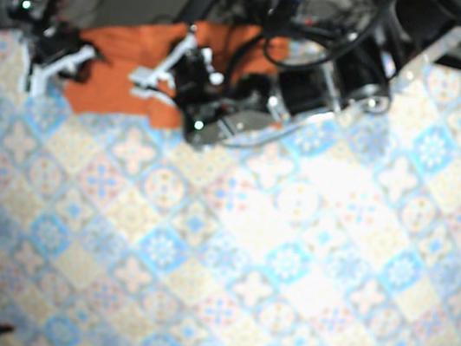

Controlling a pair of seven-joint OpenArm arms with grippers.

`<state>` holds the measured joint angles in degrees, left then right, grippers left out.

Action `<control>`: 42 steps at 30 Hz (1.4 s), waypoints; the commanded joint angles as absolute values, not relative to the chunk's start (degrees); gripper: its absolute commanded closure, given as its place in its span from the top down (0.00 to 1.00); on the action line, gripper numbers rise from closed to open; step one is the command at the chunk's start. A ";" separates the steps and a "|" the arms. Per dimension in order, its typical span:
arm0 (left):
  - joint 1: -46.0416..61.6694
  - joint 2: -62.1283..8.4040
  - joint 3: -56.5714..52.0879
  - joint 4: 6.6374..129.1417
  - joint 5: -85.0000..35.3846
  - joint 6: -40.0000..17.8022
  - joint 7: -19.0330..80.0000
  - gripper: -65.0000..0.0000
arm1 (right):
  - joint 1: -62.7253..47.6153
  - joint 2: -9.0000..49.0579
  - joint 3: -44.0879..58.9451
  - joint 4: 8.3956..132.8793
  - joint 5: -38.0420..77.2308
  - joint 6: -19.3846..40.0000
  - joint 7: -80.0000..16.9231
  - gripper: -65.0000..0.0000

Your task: Fold the T-shirt properly

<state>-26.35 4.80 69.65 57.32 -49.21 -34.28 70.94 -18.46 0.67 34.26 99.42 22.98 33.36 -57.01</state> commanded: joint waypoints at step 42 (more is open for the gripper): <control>-27.30 -8.84 54.37 66.42 -50.07 -34.42 70.46 0.45 | -12.35 13.32 51.03 63.43 65.01 29.49 -74.77 0.62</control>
<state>-25.98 -9.21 54.87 65.47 -49.25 -34.28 70.91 -12.36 11.75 50.76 62.65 64.64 29.30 -75.26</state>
